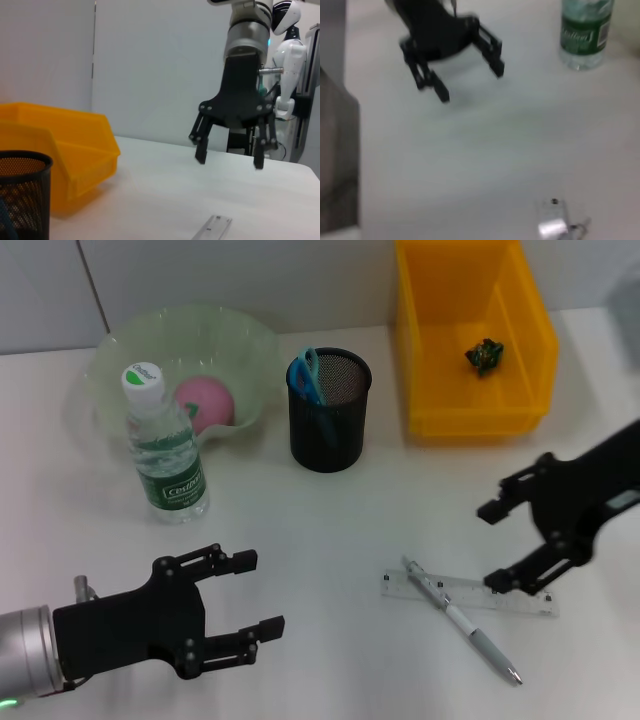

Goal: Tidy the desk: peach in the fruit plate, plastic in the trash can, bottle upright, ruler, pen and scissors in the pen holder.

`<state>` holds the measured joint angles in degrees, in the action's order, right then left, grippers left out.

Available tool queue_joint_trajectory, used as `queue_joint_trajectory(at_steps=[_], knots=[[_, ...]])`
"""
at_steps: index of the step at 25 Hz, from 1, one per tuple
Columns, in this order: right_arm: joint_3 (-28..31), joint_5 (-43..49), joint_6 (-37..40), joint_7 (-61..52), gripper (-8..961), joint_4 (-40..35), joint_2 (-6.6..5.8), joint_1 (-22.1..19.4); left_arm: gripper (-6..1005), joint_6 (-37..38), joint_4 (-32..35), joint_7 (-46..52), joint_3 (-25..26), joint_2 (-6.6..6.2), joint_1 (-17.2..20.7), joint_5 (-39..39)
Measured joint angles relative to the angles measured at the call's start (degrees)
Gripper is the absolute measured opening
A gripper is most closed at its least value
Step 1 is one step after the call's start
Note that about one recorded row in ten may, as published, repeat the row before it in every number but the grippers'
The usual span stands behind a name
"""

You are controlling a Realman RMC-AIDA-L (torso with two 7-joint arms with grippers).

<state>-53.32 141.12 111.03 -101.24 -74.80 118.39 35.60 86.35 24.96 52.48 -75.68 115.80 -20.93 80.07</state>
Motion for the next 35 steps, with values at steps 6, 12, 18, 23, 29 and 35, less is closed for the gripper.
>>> queue_joint_trajectory(at_steps=[6,12,18,23,29,35], knots=[[-14.5,2.7,-7.7,-3.7,797,-2.9,1.17,-0.9,784,-0.2,0.2,-0.1,0.2,-0.08,0.2,0.0],[-22.3,1.4,-11.7,-3.6,784,-5.8,1.19,-3.1,784,-0.3,0.2,0.1,0.5,-0.26,0.1,0.1],[-27.8,0.3,-17.2,-5.2,770,-2.8,1.2,-3.3,784,-0.3,0.2,0.1,0.3,-0.3,-0.1,0.2],[-31.1,0.1,-22.1,-5.6,759,1.1,1.16,-3.2,784,-0.3,0.2,0.1,0.2,-0.32,-0.2,0.2],[-32.0,-1.4,-24.9,-5.7,746,3.5,1.1,-2.8,785,-0.3,0.2,0.2,0.1,-0.29,-0.5,0.2],[-32.1,-2.6,-26.6,-5.6,733,5.6,1.01,-2.1,785,-0.3,0.2,0.3,-0.1,-0.13,-0.7,0.2]])
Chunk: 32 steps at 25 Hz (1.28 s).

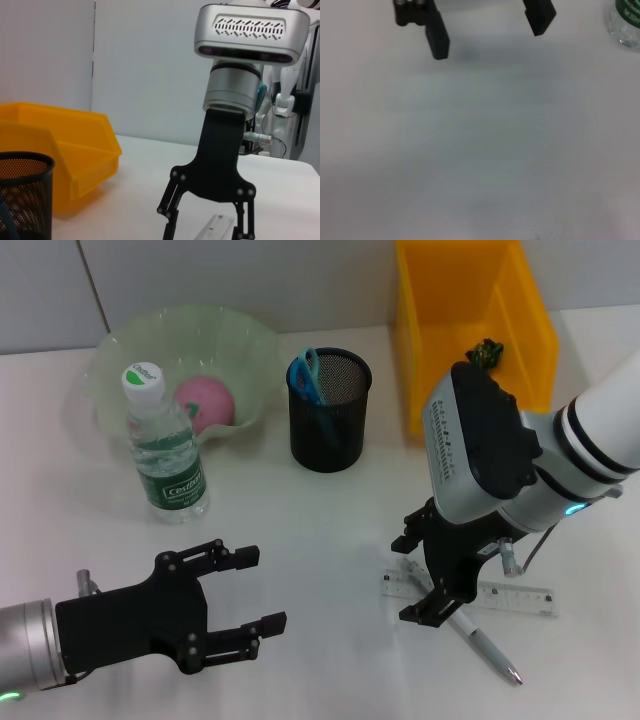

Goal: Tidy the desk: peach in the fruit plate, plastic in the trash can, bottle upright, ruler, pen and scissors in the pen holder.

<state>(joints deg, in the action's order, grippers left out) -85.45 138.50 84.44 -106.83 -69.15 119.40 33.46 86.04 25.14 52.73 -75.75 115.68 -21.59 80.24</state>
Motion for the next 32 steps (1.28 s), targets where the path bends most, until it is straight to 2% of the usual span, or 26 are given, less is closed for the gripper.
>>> queue_joint_trajectory(at_steps=[6,32], knots=[[-0.1,-0.6,-2.1,0.0,719,4.7,0.04,2.2,785,0.0,0.0,0.0,-0.1,0.08,0.0,0.0],[0.3,-1.2,-5.1,-0.2,661,12.9,-0.12,6.3,785,0.3,-0.1,0.0,0.1,-0.02,0.1,0.0]])
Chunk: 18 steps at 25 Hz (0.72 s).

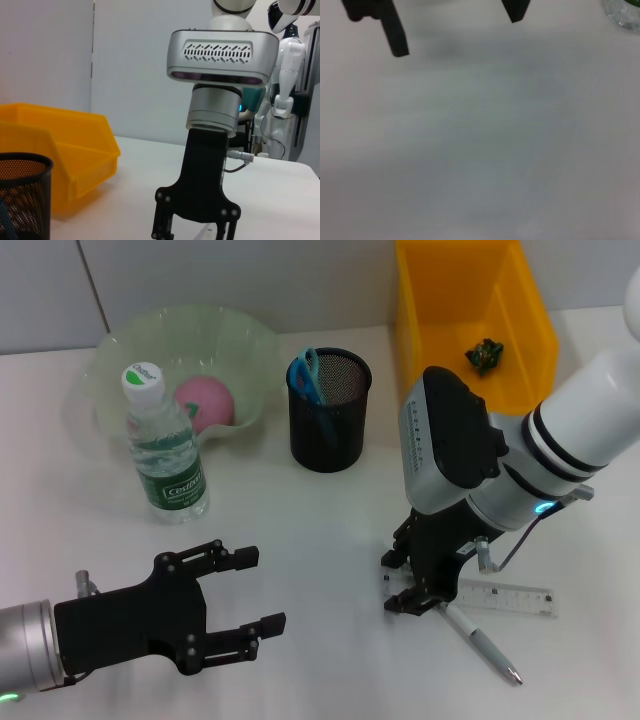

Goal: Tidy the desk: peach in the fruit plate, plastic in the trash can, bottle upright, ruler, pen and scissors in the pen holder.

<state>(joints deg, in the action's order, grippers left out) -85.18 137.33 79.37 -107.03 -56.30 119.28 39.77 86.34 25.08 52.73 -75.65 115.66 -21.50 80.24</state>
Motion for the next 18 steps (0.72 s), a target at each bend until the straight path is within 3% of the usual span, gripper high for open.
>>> queue_joint_trajectory(at_steps=[2,4,18], knots=[[-0.2,0.1,-0.3,0.0,657,0.2,0.0,0.0,785,0.0,0.0,0.0,0.0,0.0,0.0,0.0],[-0.3,0.2,-0.4,0.0,513,0.4,0.02,0.2,785,0.1,0.0,0.0,0.0,0.0,0.1,0.0],[0.5,-0.1,-0.3,-1.7,408,-2.5,0.16,-0.7,785,0.1,0.1,0.1,0.1,0.0,0.1,0.0]])
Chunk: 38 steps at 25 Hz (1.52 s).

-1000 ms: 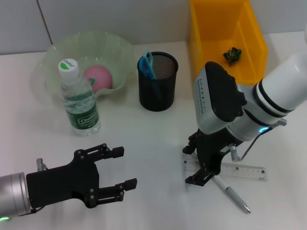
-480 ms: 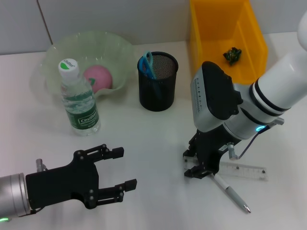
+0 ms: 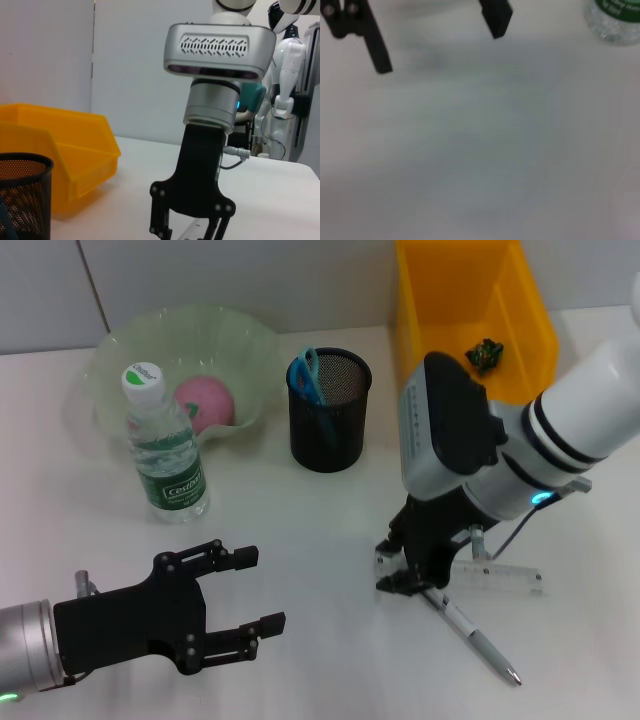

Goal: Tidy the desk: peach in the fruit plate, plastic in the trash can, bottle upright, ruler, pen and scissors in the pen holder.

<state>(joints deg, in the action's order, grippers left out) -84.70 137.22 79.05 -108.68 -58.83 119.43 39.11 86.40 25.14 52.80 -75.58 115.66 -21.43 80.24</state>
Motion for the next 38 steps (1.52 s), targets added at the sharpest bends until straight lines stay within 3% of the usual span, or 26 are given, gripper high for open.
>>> queue_joint_trajectory(at_steps=[4,6,7,8,9,13,18,24,26,27,28,29,31,38], knots=[[1.9,-0.6,0.2,-2.9,395,-5.8,0.01,-1.8,785,0.0,0.0,0.0,0.0,0.01,0.0,0.0],[4.2,-2.7,0.2,-6.1,395,-13.3,-0.08,-4.2,785,0.0,0.0,0.0,0.1,0.01,0.0,0.0],[4.2,-2.7,0.2,-6.1,395,-13.3,-0.08,-4.2,785,0.0,0.0,0.0,0.1,0.01,0.0,0.0],[6.2,-5.5,-0.7,-7.7,395,-19.1,-0.01,-6.2,785,0.0,0.0,0.0,0.1,0.01,0.0,0.0],[6.2,-5.5,-0.7,-7.7,394,-19.1,-0.01,-6.2,785,0.0,0.0,0.0,0.1,0.04,0.0,0.0],[7.9,-16.5,-8.1,-6.3,394,-27.2,0.06,-11.8,785,0.0,0.0,-0.2,0.1,0.18,0.1,0.0],[7.2,-28.1,-18.5,2.2,398,-29.4,0.2,-16.6,785,-0.1,0.0,-0.2,-0.2,0.25,0.0,0.0],[4.5,-44.9,-27.2,17.9,403,-24.4,0.2,-18.6,785,-0.1,0.0,-0.1,-0.2,0.27,-0.2,0.0],[2.3,-56.6,-30.5,30.3,405,-18.8,0.2,-18.5,785,0.0,0.0,-0.1,-0.1,0.27,-0.2,0.0],[2.3,-56.6,-30.5,30.3,405,-18.8,0.2,-18.5,785,0.0,0.0,-0.1,-0.1,0.27,-0.2,0.0],[1.1,-64.5,-31.0,38.7,406,-14.8,0.19,-18.3,785,0.0,0.0,-0.1,-0.1,0.27,-0.2,0.0],[1.1,-64.5,-31.0,38.7,407,-14.8,0.19,-18.3,785,0.0,0.0,-0.1,-0.1,0.27,-0.2,0.0],[-0.7,-75.6,-30.9,50.3,409,-9.0,0.18,-18.0,784,0.0,0.0,-0.1,-0.1,0.27,-0.2,0.0],[-4.9,-89.0,-30.6,67.7,414,0.1,0.18,-17.1,783,0.2,0.0,0.2,0.1,0.12,-0.1,0.0]])
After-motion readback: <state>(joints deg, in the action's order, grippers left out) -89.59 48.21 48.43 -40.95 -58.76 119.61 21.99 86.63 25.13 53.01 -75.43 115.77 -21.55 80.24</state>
